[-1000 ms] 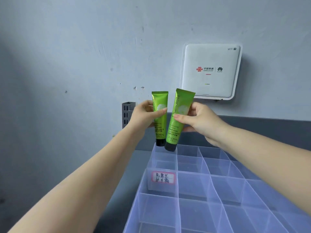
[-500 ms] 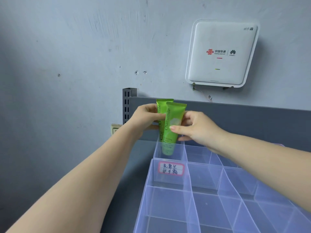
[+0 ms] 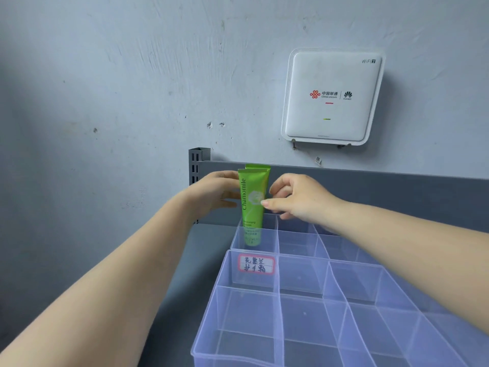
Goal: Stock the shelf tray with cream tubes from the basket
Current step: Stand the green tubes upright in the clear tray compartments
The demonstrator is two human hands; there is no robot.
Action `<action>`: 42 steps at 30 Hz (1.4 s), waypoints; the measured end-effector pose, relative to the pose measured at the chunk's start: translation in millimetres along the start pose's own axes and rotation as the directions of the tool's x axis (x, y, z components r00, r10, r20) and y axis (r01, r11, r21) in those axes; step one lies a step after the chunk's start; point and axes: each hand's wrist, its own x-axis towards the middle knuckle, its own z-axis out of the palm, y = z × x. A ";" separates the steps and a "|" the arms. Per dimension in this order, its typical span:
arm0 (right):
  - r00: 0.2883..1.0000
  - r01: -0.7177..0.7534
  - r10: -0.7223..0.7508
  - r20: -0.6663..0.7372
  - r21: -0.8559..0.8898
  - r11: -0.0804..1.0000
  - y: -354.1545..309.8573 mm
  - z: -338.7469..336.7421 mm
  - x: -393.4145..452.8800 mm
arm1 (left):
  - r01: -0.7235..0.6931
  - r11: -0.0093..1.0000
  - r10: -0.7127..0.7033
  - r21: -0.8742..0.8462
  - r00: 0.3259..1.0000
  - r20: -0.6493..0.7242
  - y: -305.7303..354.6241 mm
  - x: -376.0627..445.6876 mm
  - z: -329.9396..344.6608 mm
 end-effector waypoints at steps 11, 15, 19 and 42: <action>0.991 0.103 -0.123 -0.057 -0.264 0.959 -15.9 -76.9 -46.1 | 0.014 0.945 0.147 0.328 0.876 -0.460 91.4 -56.9 9.7; 0.981 0.103 -0.175 -0.084 -0.539 0.836 -6.8 -111.5 -79.7 | -0.058 0.746 0.368 0.664 0.866 -0.338 112.3 -74.1 67.6; 0.981 0.040 -0.180 -0.068 -0.845 0.534 11.4 -153.2 -127.0 | -0.041 0.342 0.468 0.939 0.874 -0.132 122.0 -83.2 147.0; 0.787 -0.562 0.295 -0.541 -0.827 -0.018 158.2 -391.0 -543.5 | -0.774 -0.094 0.479 0.626 0.516 0.710 137.1 -170.9 685.8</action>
